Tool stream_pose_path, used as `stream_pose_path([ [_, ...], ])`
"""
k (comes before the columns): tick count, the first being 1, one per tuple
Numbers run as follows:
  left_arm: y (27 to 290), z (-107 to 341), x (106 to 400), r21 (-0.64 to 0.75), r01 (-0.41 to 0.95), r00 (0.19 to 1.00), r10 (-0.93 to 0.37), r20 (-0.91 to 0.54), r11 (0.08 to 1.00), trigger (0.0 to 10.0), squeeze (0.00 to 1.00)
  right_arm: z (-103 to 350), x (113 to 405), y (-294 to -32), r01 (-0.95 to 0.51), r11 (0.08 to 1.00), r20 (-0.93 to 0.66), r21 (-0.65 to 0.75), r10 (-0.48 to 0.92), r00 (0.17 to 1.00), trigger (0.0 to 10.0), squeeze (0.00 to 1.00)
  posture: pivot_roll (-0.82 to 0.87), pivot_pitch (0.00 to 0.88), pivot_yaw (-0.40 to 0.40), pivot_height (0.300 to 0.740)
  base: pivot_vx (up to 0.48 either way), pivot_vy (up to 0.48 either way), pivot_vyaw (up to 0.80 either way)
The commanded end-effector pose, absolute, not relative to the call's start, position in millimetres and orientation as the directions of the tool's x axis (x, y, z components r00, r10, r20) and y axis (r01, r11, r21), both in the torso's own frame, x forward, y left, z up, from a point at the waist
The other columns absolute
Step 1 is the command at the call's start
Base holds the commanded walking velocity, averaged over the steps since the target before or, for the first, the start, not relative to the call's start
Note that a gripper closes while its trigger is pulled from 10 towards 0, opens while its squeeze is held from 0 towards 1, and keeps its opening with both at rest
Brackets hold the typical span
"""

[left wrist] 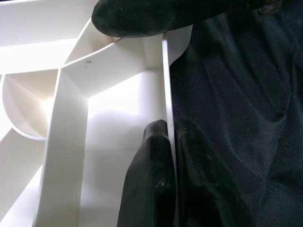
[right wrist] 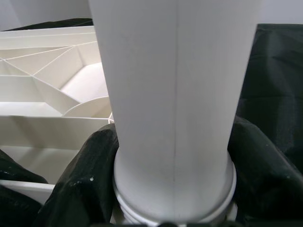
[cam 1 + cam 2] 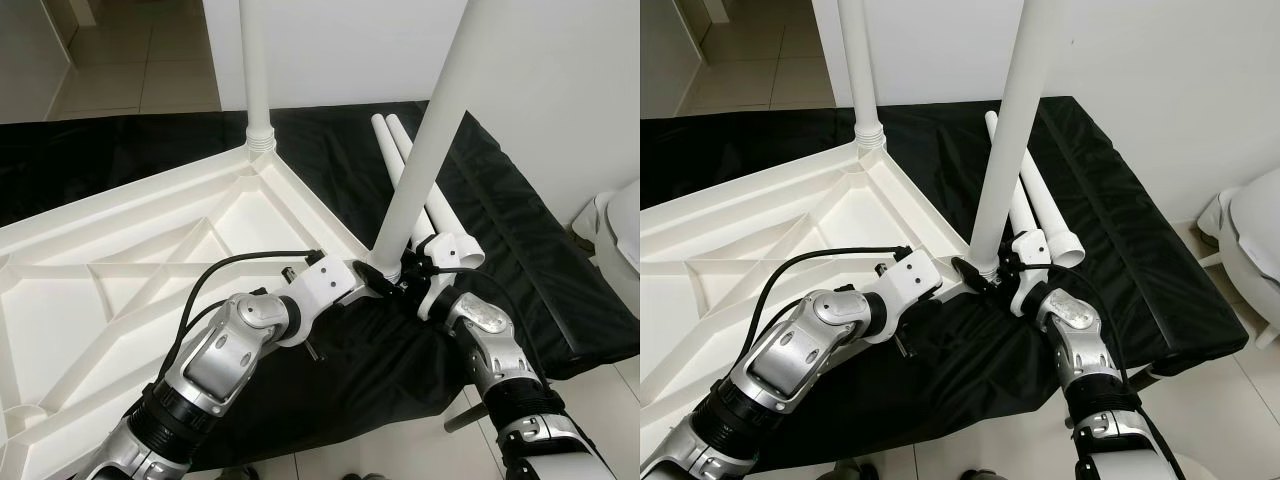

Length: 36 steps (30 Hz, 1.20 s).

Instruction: Building children table

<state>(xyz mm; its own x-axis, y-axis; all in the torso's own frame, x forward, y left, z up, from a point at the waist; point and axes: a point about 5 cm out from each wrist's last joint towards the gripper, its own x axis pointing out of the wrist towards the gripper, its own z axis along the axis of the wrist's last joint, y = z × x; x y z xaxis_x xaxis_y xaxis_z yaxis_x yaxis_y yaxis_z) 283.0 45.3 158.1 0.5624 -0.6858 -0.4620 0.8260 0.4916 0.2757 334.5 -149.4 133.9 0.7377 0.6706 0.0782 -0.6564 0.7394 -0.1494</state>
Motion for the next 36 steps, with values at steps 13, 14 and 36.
stream_pose_path([
  [13,39,169,279,0.32,0.828,0.56,-0.72,-0.41,0.461,10.0,0.0,126,334,-124,-0.264,0.964,0.08,-0.019,0.265,0.961,0.0,0.0,0.0,0.09,-0.021,0.74,0.0,0.0,0.0],
  [14,39,169,279,0.319,0.829,0.558,-0.721,-0.41,0.46,10.0,0.0,127,334,-121,-0.247,0.969,0.083,-0.011,0.247,0.965,0.0,0.0,0.0,0.089,-0.022,0.74,0.0,0.0,0.0],
  [36,35,168,279,0.323,0.832,0.552,-0.726,-0.41,0.451,10.0,0.0,133,326,-110,-0.111,0.994,0.11,0.007,0.11,0.988,10.0,1.0,0.0,0.078,-0.03,0.74,0.0,0.0,0.0],
])
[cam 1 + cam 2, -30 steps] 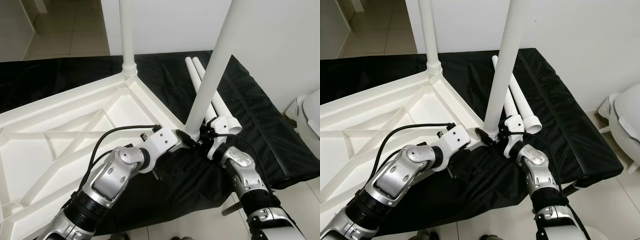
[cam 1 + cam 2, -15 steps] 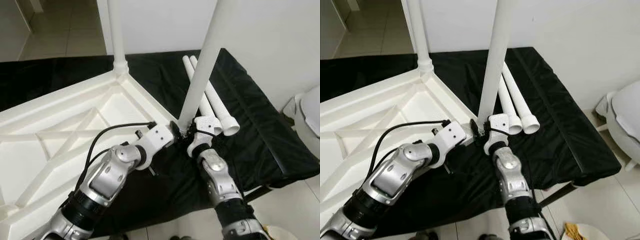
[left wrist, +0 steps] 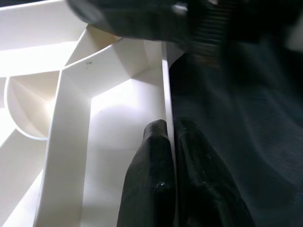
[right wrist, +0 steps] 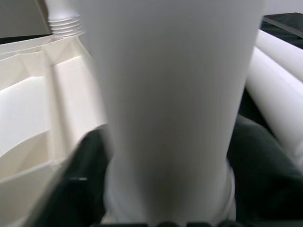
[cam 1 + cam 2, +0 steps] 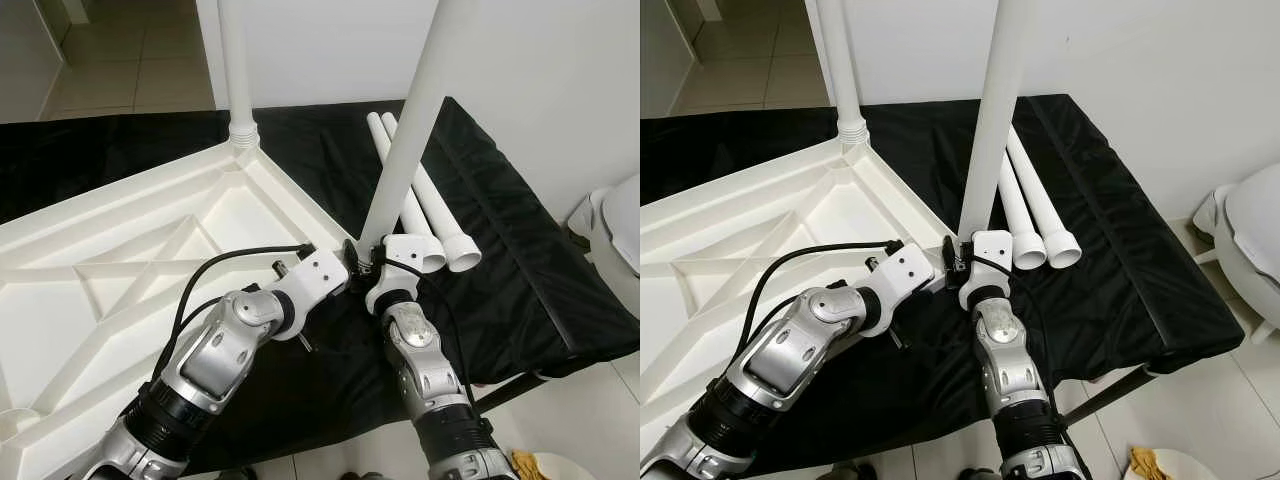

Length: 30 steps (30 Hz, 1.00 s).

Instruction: Building children table

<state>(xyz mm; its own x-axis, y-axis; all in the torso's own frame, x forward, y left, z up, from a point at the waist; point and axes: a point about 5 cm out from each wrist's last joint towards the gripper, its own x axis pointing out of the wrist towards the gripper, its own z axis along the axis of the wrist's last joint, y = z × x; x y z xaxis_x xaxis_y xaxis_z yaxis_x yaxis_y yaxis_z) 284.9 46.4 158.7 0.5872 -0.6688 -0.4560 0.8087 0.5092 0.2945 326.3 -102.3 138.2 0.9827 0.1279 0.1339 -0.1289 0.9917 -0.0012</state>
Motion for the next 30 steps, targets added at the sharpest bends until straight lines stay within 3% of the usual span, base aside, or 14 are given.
stream_pose_path([
  [1,35,168,279,0.323,0.832,0.552,-0.726,-0.41,0.451,10.0,0.0,133,326,-110,-0.111,0.994,0.11,0.007,0.11,0.988,10.0,1.0,0.0,0.078,-0.03,0.74,0.0,0.0,0.0],
  [9,36,168,279,0.323,0.83,0.555,-0.724,-0.41,0.454,10.0,0.0,139,331,-121,-0.281,0.957,0.139,-0.069,0.288,0.948,10.0,1.0,0.0,0.077,-0.029,0.74,0.0,0.0,0.0],
  [10,36,168,279,0.323,0.83,0.555,-0.724,-0.41,0.454,10.0,0.0,140,332,-123,-0.319,0.945,0.139,-0.078,0.327,0.935,10.0,0.54,0.0,0.077,-0.028,0.74,0.0,0.0,0.0],
  [11,36,168,279,0.324,0.83,0.555,-0.724,-0.41,0.454,10.0,0.0,142,332,-124,-0.373,0.924,0.15,-0.09,0.382,0.912,10.0,0.0,0.0,0.078,-0.028,0.74,0.0,0.0,0.0],
  [19,37,169,280,0.325,0.829,0.558,-0.723,-0.408,0.456,10.0,0.0,137,334,-131,-0.55,0.825,0.105,-0.133,0.563,0.82,10.0,0.0,0.0,0.08,-0.024,0.74,0.0,0.0,0.0],
  [28,40,171,281,0.328,0.82,0.57,-0.715,-0.405,0.469,10.0,0.0,124,336,-137,-0.633,0.764,0.042,-0.124,0.641,0.766,10.0,0.0,0.01,0.091,-0.009,0.74,0.0,0.0,0.0],
  [29,41,172,282,0.327,0.819,0.573,-0.713,-0.404,0.472,10.0,0.0,121,337,-139,-0.636,0.761,0.031,-0.128,0.644,0.765,3.5,0.0,0.01,0.094,-0.008,0.74,0.0,0.0,0.0],
  [30,41,172,282,0.327,0.818,0.574,-0.713,-0.403,0.473,10.0,0.0,119,337,-141,-0.635,0.762,0.021,-0.128,0.642,0.766,1.9,0.0,0.01,0.097,-0.007,0.74,0.0,0.0,0.0],
])
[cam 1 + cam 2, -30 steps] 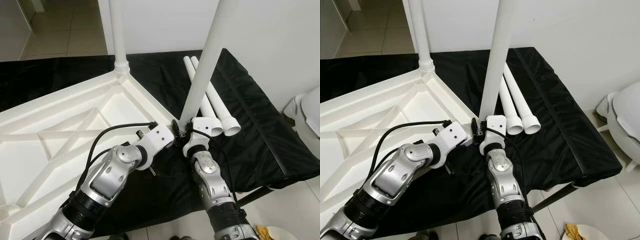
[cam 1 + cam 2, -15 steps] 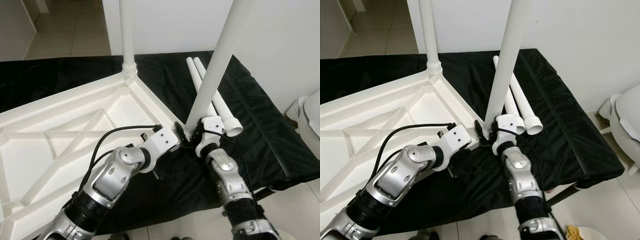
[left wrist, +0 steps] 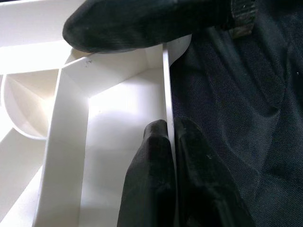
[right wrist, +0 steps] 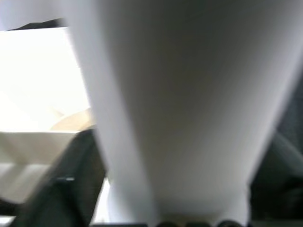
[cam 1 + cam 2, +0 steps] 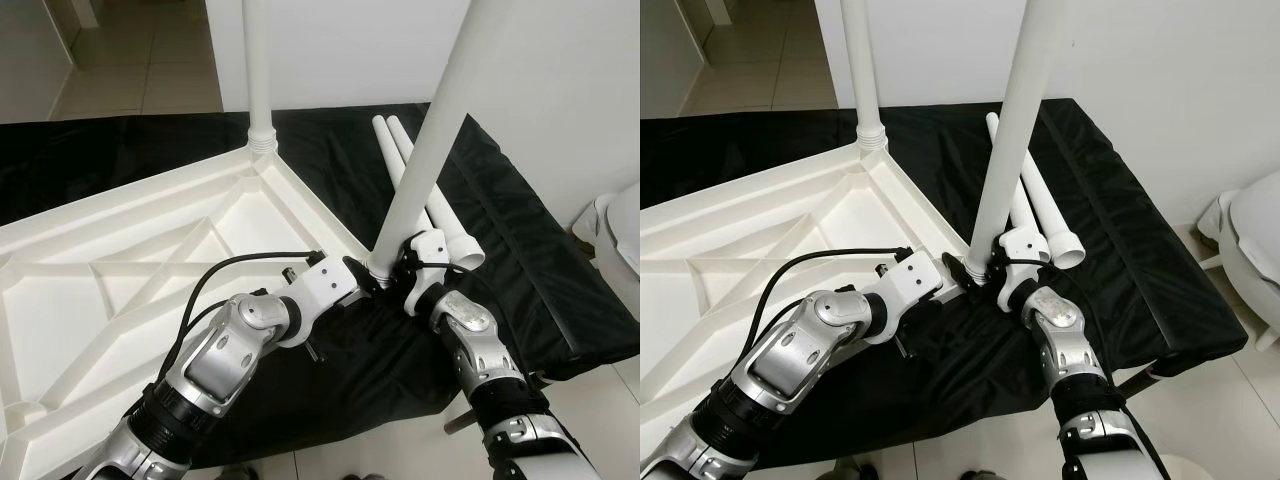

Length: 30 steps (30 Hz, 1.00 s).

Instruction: Building children table

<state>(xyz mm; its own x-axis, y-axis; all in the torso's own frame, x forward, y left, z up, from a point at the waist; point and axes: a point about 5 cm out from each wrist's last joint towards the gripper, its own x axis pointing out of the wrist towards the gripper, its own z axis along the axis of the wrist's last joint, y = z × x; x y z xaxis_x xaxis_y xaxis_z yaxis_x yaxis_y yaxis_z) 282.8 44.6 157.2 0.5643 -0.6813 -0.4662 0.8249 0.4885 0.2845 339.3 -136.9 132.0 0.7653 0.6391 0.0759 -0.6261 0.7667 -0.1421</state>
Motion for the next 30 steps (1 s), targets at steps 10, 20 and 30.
stream_pose_path([
  [10,42,173,283,0.328,0.815,0.579,-0.71,-0.401,0.479,10.0,0.0,113,335,-147,-0.621,0.776,0.003,-0.115,0.625,0.781,0.0,0.0,0.0,0.101,-0.006,0.74,0.0,0.0,0.0],
  [20,41,172,283,0.325,0.817,0.576,-0.713,-0.4,0.477,10.0,0.0,109,332,-136,-0.551,0.828,0.032,-0.103,0.556,0.83,0.0,0.0,0.0,0.104,-0.01,0.74,0.0,0.0,0.0],
  [30,39,172,283,0.319,0.819,0.573,-0.716,-0.399,0.477,10.0,0.0,109,335,-125,-0.272,0.962,0.026,-0.018,0.272,0.962,0.0,0.0,-0.01,0.113,-0.016,0.74,0.0,0.0,0.0],
])
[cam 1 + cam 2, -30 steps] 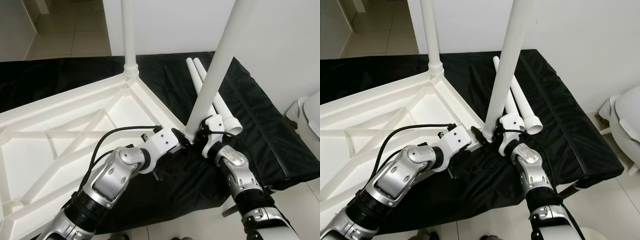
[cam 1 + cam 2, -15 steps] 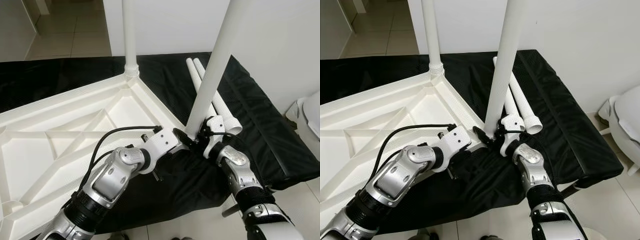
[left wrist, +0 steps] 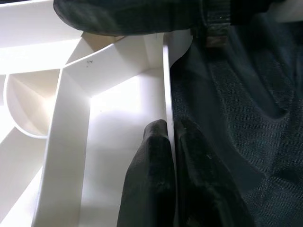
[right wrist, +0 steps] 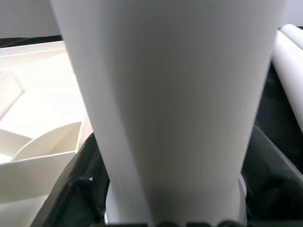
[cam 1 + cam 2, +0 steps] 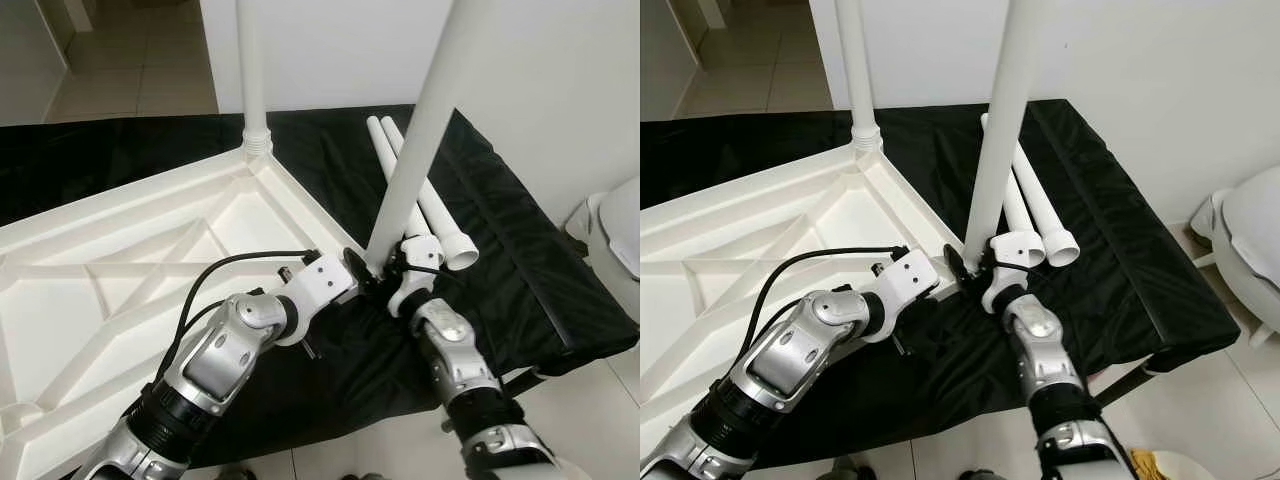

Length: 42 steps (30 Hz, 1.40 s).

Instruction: Building children table

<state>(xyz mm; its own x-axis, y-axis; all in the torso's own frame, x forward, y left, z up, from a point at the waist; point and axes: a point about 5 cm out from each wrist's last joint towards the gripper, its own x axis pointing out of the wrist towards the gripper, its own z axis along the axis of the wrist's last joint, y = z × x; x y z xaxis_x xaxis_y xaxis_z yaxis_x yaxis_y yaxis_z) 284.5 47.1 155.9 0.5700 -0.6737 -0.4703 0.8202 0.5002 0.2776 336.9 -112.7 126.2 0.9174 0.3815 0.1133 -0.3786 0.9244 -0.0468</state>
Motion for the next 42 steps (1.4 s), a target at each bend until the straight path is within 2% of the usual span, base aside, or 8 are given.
stream_pose_path([
  [1,39,172,283,0.319,0.819,0.573,-0.716,-0.399,0.477,10.0,0.0,109,335,-125,-0.272,0.962,0.026,-0.018,0.272,0.962,0.0,0.0,-0.01,0.113,-0.016,0.74,0.0,0.0,0.0],
  [19,36,170,280,0.313,0.824,0.565,-0.721,-0.401,0.472,10.0,0.0,111,327,-100,-0.133,0.991,0.03,0.014,0.133,0.991,0.0,0.0,-0.01,0.108,-0.026,0.74,0.0,0.0,0.0],
  [20,36,169,280,0.313,0.825,0.564,-0.721,-0.401,0.471,10.0,0.0,111,327,-99,-0.156,0.988,0.03,0.004,0.156,0.987,10.0,0.0,-0.01,0.108,-0.027,0.74,0.0,0.0,0.0],
  [21,36,169,280,0.313,0.825,0.564,-0.721,-0.401,0.471,10.0,0.0,111,327,-99,-0.156,0.988,0.03,0.004,0.156,0.987,10.0,0.0,-0.01,0.108,-0.027,0.74,0.0,0.0,0.0],
  [22,36,169,279,0.313,0.825,0.564,-0.722,-0.401,0.471,10.0,0.0,112,326,-100,-0.162,0.987,0.038,0.0,0.162,0.986,10.0,1.0,-0.01,0.106,-0.029,0.74,0.0,0.0,0.0],
  [31,35,169,279,0.313,0.826,0.562,-0.724,-0.4,0.469,10.0,0.0,115,321,-114,-0.343,0.938,0.073,-0.043,0.345,0.936,10.0,1.0,-0.01,0.094,-0.031,0.74,0.0,0.0,0.0],
  [32,35,169,279,0.313,0.827,0.561,-0.725,-0.4,0.467,10.0,0.0,117,319,-115,-0.403,0.914,0.083,-0.055,0.406,0.91,10.0,0.0,-0.01,0.093,-0.029,0.74,0.0,0.0,0.0],
  [42,33,170,280,0.319,0.832,0.553,-0.731,-0.4,0.454,10.0,0.0,121,321,-129,-0.612,0.784,0.082,-0.108,0.62,0.78,10.0,0.0,-0.02,0.083,-0.02,0.74,0.0,0.0,0.0],
])
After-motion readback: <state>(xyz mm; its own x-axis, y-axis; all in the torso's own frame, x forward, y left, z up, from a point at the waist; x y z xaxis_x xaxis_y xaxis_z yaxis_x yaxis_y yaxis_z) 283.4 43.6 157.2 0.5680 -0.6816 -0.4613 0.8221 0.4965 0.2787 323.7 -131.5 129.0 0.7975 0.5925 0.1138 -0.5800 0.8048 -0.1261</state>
